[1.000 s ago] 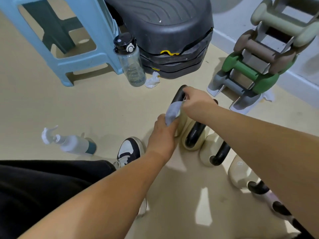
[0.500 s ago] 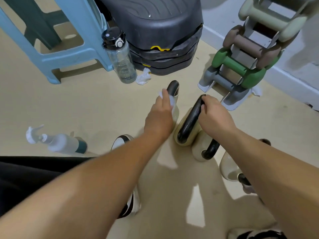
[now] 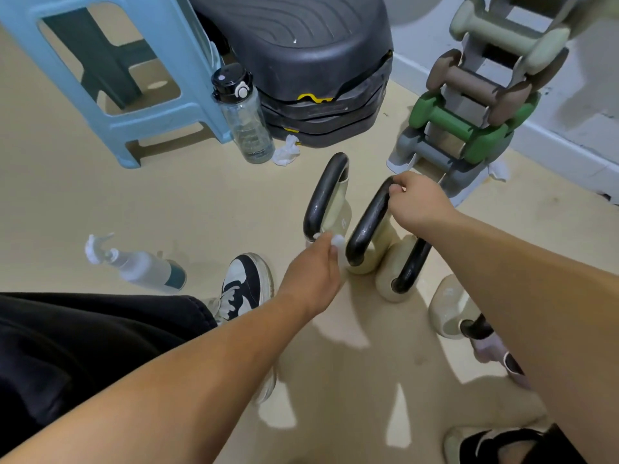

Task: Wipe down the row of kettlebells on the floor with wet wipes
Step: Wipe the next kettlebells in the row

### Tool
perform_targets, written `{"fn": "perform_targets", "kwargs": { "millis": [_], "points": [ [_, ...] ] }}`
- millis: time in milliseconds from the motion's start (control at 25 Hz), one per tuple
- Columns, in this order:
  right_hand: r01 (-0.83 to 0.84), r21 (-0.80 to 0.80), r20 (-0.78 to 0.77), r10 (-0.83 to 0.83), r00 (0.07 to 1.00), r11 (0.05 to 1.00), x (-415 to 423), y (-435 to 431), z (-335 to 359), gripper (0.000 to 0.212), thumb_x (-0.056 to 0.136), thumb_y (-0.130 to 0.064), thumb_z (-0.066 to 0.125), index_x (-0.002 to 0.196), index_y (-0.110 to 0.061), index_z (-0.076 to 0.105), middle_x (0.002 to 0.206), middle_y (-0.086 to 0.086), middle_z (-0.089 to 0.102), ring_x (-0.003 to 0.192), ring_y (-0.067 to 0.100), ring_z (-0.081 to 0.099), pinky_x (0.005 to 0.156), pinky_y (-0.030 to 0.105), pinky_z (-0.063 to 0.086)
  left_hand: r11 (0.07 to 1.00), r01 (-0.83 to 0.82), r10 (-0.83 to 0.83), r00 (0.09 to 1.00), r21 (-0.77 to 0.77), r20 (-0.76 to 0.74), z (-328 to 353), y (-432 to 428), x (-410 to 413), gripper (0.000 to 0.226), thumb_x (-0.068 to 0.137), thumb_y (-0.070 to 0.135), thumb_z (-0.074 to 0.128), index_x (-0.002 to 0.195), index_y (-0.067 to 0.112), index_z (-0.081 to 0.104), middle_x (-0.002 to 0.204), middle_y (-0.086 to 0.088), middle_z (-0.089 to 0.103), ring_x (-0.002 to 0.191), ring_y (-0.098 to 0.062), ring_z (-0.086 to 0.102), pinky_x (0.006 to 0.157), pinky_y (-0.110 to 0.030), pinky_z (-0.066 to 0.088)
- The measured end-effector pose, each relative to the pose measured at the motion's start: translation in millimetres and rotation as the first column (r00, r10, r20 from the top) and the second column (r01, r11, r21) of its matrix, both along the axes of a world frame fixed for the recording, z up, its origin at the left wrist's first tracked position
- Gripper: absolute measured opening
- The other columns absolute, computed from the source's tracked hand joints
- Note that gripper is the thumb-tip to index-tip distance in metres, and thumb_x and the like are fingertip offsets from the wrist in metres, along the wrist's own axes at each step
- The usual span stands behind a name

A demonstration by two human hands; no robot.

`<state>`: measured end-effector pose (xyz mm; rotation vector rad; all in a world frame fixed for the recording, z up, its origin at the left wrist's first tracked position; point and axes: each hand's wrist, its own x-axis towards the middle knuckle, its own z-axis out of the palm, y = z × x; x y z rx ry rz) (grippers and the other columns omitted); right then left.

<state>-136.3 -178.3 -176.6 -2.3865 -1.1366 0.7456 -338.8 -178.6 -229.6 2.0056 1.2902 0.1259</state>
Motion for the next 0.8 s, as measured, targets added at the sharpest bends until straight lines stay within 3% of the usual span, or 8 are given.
{"fn": "perform_targets", "kwargs": {
  "millis": [120,240,360,480,560,640,720,800],
  "points": [
    [0.003,0.010,-0.031,-0.002,1.000,1.000,4,-2,0,0.034,0.098,-0.028,0.043,0.125,-0.014,0.057,0.111,0.010,0.065,0.099,0.032,0.060,0.086,0.038,0.050,0.982,0.154,-0.162,0.985,0.106,0.068,10,2,19,0.049,0.109,0.035,0.030,0.155,0.017,0.033,0.154,-0.010,0.044,0.140,-0.030,0.043,0.112,-0.038,0.037],
    [-0.055,-0.018,-0.016,0.054,0.998,0.998,5,-2,0,0.034,0.097,-0.019,0.041,0.128,-0.010,0.055,0.112,0.013,0.064,0.099,0.033,0.060,0.089,0.042,0.052,0.955,0.292,-0.295,0.954,0.043,0.060,1,-13,39,0.062,0.109,0.042,0.027,0.164,0.021,0.008,0.171,-0.006,0.000,0.158,-0.021,0.003,0.127,-0.038,0.014],
    [-0.081,-0.048,-0.031,0.080,0.996,0.996,15,2,4,0.043,0.088,-0.004,0.038,0.125,-0.011,0.060,0.113,0.014,0.065,0.099,0.035,0.060,0.087,0.045,0.054,0.991,0.125,-0.133,0.969,0.049,0.208,-6,-6,50,0.053,0.110,0.031,0.029,0.162,0.028,0.017,0.170,-0.002,0.017,0.156,-0.020,0.018,0.123,-0.035,0.024],
    [-0.094,-0.100,-0.083,0.086,0.993,0.991,28,6,11,0.051,0.085,0.001,0.038,0.124,-0.018,0.064,0.102,0.004,0.065,0.094,0.028,0.059,0.079,0.034,0.051,0.996,0.085,-0.090,0.981,0.036,0.170,-6,7,65,0.055,0.110,0.024,0.035,0.162,0.030,0.018,0.167,0.004,0.026,0.151,-0.015,0.030,0.115,-0.020,0.026],
    [-0.097,-0.114,-0.124,0.083,0.989,0.989,33,9,12,0.048,0.085,0.001,0.039,0.120,-0.015,0.067,0.110,0.009,0.067,0.104,0.031,0.061,0.087,0.037,0.052,0.977,0.148,-0.140,0.988,0.153,-0.064,-6,16,85,0.062,0.109,0.024,0.035,0.163,0.022,0.004,0.161,-0.003,0.032,0.128,-0.027,0.054,0.096,-0.034,0.046],
    [-0.073,-0.091,-0.176,0.056,0.983,0.993,39,13,9,0.043,0.086,-0.004,0.043,0.117,-0.016,0.069,0.122,0.010,0.067,0.116,0.030,0.059,0.099,0.040,0.050,0.953,0.237,-0.181,0.944,0.187,-0.276,-8,36,118,0.072,0.106,0.019,0.037,0.161,0.015,-0.010,0.147,-0.013,0.040,0.100,-0.034,0.060,0.071,-0.041,0.045],
    [-0.043,-0.081,-0.207,0.025,0.978,0.996,44,16,3,0.039,0.090,-0.013,0.044,0.121,-0.022,0.066,0.124,0.005,0.065,0.115,0.026,0.058,0.100,0.040,0.049,0.978,0.203,-0.178,0.931,0.047,-0.320,-5,67,154,0.078,0.102,0.016,0.041,0.161,0.012,-0.009,0.138,-0.015,0.049,0.107,-0.036,0.061,0.072,-0.039,0.041],
    [-0.052,-0.084,-0.226,0.031,0.974,0.995,49,18,1,0.040,0.093,-0.011,0.042,0.129,-0.013,0.058,0.132,0.012,0.059,0.122,0.031,0.054,0.105,0.045,0.044,0.985,0.170,-0.173,0.923,-0.037,-0.343,4,85,175,0.074,0.099,0.013,0.043,0.161,0.009,0.002,0.135,-0.015,0.054,0.116,-0.036,0.060,0.074,-0.038,0.039]
  ]
}}
